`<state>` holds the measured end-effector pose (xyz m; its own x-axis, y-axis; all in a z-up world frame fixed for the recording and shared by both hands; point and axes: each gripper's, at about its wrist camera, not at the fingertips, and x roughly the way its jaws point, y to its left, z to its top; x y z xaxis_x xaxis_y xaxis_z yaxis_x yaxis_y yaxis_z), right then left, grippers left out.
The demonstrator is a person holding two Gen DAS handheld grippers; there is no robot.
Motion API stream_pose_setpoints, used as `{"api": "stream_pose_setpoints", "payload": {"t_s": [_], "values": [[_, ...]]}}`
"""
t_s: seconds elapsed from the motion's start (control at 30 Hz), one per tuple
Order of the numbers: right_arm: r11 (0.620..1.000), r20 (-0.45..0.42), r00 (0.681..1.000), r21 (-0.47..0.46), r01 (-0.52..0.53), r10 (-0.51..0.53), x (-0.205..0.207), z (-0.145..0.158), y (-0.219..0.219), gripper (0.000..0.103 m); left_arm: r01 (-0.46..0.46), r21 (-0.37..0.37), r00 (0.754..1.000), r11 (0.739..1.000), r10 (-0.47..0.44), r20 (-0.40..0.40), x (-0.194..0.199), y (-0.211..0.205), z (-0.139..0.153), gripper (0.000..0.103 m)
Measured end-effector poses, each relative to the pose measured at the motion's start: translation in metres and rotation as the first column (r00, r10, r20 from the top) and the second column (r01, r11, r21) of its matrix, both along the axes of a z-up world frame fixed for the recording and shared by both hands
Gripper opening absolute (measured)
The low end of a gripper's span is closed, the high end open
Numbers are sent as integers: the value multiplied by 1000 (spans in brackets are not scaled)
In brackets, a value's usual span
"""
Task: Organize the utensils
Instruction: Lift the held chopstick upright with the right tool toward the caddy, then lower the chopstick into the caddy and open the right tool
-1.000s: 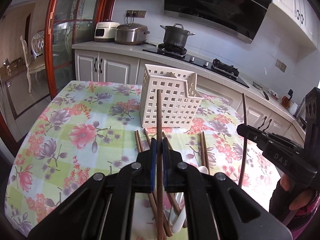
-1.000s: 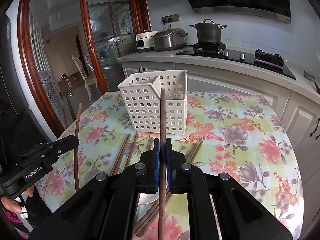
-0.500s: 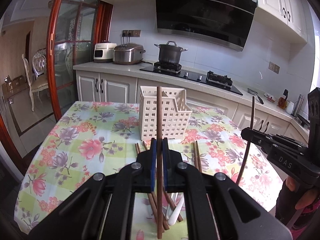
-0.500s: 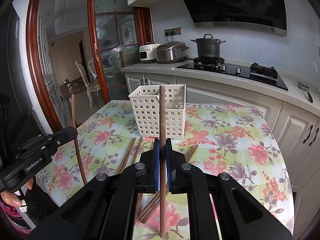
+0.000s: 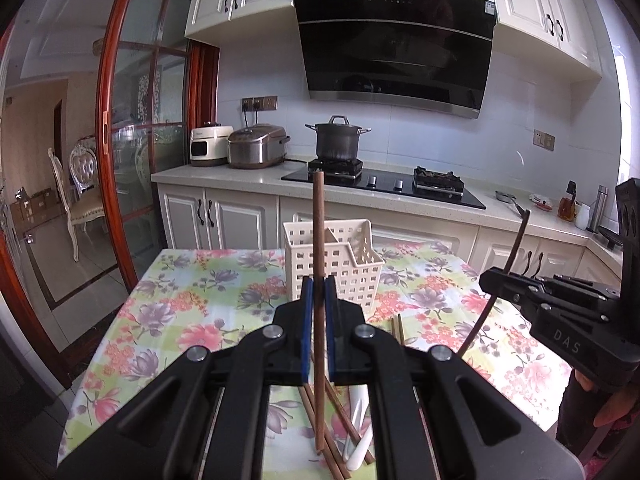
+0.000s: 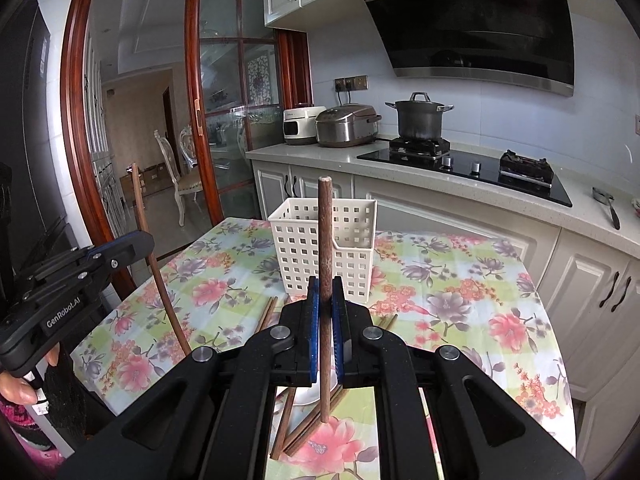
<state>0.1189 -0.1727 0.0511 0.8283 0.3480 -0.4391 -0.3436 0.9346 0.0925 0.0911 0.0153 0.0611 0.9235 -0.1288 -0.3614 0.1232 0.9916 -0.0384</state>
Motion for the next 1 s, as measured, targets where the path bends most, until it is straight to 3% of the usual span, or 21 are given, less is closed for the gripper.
{"api": "stream_pose_setpoints", "payload": {"t_s": [0.53, 1.0], "values": [[1000, 32, 999, -15, 25, -24, 39, 14, 5, 9, 3, -16, 1000, 1000, -2, 16, 41, 0, 26, 6], [998, 66, 997, 61, 32, -36, 106, 51, 1, 9, 18, -29, 999, 999, -17, 39, 107, -4, 69, 6]]}}
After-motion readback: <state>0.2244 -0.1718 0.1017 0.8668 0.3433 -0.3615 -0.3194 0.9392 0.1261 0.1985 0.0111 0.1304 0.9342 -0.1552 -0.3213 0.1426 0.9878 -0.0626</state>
